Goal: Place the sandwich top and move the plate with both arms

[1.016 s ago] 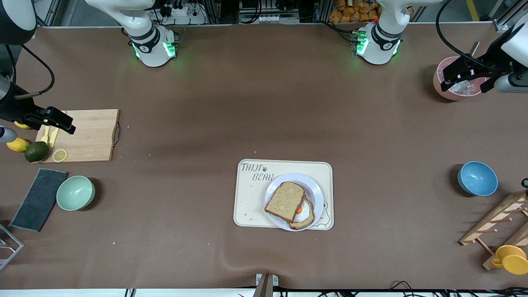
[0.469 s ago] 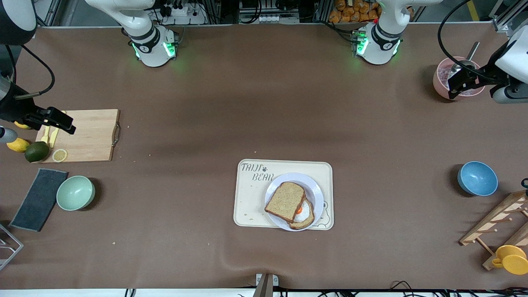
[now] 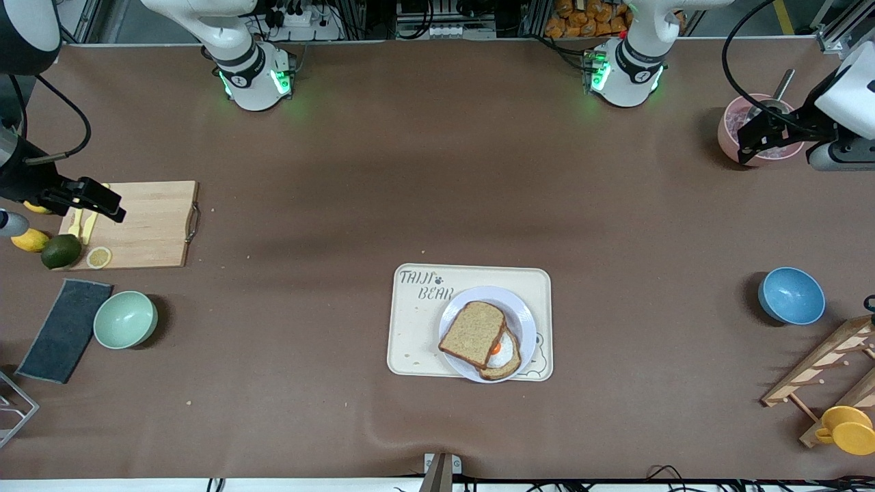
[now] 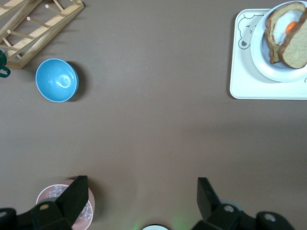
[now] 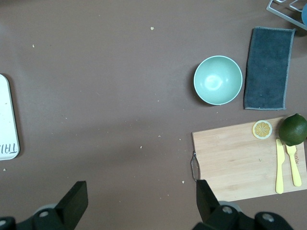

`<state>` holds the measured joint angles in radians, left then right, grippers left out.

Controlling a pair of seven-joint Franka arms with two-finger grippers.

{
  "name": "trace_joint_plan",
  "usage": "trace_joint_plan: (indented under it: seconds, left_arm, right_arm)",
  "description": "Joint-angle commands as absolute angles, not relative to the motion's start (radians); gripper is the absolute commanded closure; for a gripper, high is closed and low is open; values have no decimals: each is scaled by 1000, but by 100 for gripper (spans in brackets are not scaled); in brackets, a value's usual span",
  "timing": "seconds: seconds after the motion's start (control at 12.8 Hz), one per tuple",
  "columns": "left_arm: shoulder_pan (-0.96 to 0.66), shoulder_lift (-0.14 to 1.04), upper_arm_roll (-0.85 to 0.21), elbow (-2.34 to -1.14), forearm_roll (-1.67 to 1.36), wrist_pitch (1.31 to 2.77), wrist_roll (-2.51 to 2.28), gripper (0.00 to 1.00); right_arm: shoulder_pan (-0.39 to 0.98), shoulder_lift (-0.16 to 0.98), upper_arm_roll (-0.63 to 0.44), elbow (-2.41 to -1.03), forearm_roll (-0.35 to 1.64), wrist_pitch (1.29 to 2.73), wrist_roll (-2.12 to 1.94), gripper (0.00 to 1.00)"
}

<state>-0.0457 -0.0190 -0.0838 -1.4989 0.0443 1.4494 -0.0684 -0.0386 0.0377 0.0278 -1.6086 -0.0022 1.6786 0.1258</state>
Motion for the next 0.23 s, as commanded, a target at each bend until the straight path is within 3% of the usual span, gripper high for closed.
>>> trace_joint_plan:
  seconds: [0.0, 0.16]
  left_arm:
    - [-38, -32, -86, -1494, 17, 1454, -54, 0]
    - [-37, -32, -83, -1494, 17, 1454, -54, 0]
  right_arm:
    - [-57, 43, 41, -1600, -2, 1671, 138, 0]
    - [-63, 44, 41, -1600, -2, 1671, 138, 0]
